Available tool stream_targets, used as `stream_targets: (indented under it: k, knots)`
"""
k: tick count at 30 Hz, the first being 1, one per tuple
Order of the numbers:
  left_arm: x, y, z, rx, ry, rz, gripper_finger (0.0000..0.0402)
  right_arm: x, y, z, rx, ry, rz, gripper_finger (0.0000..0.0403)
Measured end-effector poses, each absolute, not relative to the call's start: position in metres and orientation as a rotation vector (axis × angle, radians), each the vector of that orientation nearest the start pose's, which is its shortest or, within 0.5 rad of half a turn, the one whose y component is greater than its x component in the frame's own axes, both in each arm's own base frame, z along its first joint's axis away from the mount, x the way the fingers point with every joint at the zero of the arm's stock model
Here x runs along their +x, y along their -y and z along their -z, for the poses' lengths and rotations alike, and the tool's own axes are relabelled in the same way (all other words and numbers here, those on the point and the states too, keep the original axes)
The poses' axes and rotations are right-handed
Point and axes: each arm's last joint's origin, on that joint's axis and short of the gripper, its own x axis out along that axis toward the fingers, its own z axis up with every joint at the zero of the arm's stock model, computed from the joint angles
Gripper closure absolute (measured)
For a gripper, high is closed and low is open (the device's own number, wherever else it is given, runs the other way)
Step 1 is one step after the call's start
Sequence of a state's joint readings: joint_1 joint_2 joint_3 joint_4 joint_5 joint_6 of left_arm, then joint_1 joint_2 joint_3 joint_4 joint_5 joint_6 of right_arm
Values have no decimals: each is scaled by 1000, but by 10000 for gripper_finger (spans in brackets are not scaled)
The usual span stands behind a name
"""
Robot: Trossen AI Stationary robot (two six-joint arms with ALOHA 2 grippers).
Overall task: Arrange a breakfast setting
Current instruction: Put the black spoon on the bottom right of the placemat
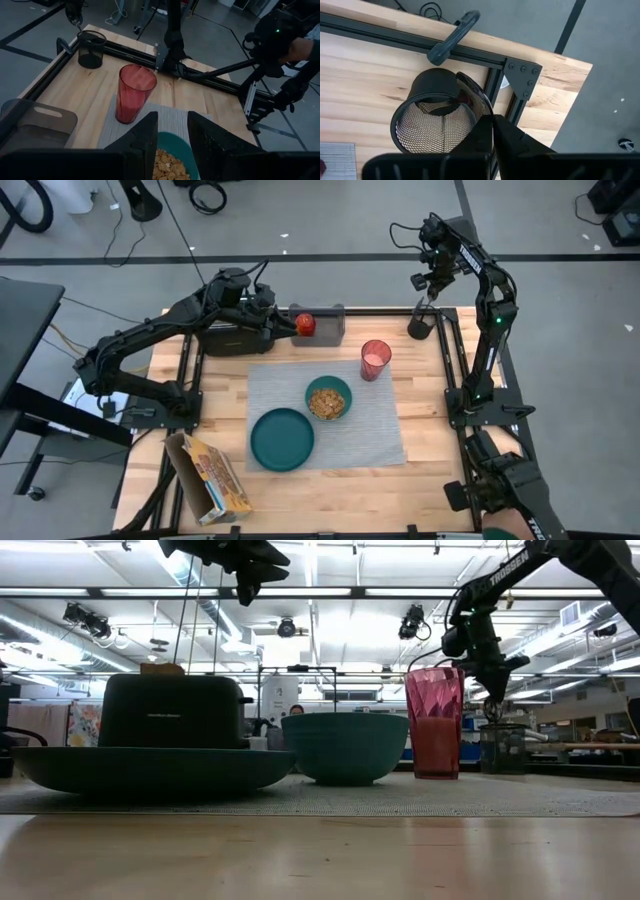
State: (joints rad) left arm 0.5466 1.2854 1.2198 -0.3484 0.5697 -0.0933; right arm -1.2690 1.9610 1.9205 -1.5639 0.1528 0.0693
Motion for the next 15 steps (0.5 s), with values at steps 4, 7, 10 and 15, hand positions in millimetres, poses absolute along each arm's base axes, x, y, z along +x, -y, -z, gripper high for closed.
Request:
stream_targets:
  k: [4, 7, 10, 15]
  knots:
    - [246, -131, -364, -311, -352, 6, 287, 106, 348, -303, 946, -1423, 1144, 397]
    - [246, -131, -364, -310, -352, 6, 287, 109, 346, -309, 907, -1401, 1146, 395]
    - [246, -132, -364, -307, -350, -4, 287, 111, 347, -307, 914, -1388, 1128, 390]
    - [246, -132, -364, -305, -347, -20, 287, 112, 350, -295, 921, -1355, 1117, 375]
